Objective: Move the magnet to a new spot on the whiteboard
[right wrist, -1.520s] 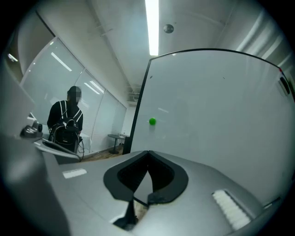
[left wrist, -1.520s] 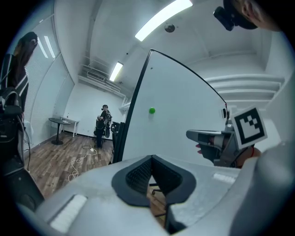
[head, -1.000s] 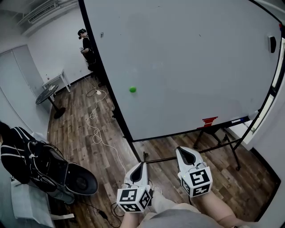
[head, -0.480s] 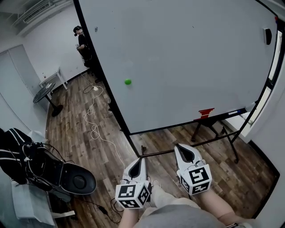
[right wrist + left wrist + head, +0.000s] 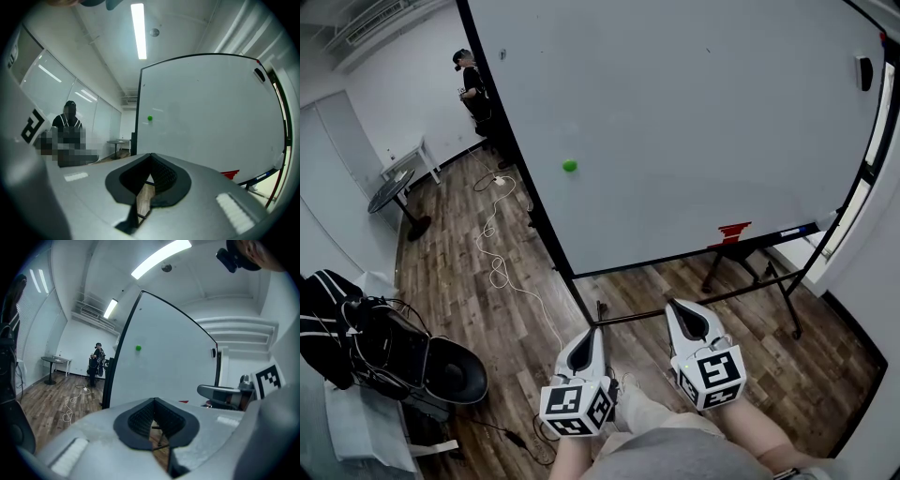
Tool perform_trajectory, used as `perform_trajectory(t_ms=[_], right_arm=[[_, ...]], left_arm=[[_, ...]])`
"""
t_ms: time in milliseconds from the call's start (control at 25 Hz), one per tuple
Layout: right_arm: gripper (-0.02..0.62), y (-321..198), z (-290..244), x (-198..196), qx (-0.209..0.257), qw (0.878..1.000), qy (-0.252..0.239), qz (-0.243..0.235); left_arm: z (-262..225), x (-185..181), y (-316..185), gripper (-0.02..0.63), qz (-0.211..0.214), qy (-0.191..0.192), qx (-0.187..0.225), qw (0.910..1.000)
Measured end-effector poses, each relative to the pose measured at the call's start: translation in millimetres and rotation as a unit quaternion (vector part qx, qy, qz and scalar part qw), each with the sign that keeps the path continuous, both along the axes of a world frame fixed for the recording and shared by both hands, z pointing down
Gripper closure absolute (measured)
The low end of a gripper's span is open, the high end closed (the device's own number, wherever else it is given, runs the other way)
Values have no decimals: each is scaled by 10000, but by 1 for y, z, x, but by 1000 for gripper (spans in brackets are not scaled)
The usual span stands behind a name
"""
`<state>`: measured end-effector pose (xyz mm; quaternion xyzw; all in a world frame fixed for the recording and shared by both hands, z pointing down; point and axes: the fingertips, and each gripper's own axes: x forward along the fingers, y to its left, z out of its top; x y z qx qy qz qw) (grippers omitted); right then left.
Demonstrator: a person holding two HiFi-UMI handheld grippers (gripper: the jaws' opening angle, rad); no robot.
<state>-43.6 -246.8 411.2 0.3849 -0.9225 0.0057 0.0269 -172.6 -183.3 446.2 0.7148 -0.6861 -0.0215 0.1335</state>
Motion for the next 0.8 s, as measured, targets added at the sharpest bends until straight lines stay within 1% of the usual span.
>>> perform_trajectory(t_ms=[600,800], right_arm=[[595,13,-1,2,24,9998,139,-131],[595,17,-1,4,41,9998,108,-165]], left_arm=[[1,6,4,601,58,47,-18,10000],[4,10,5,601,69,60,-41,9999]])
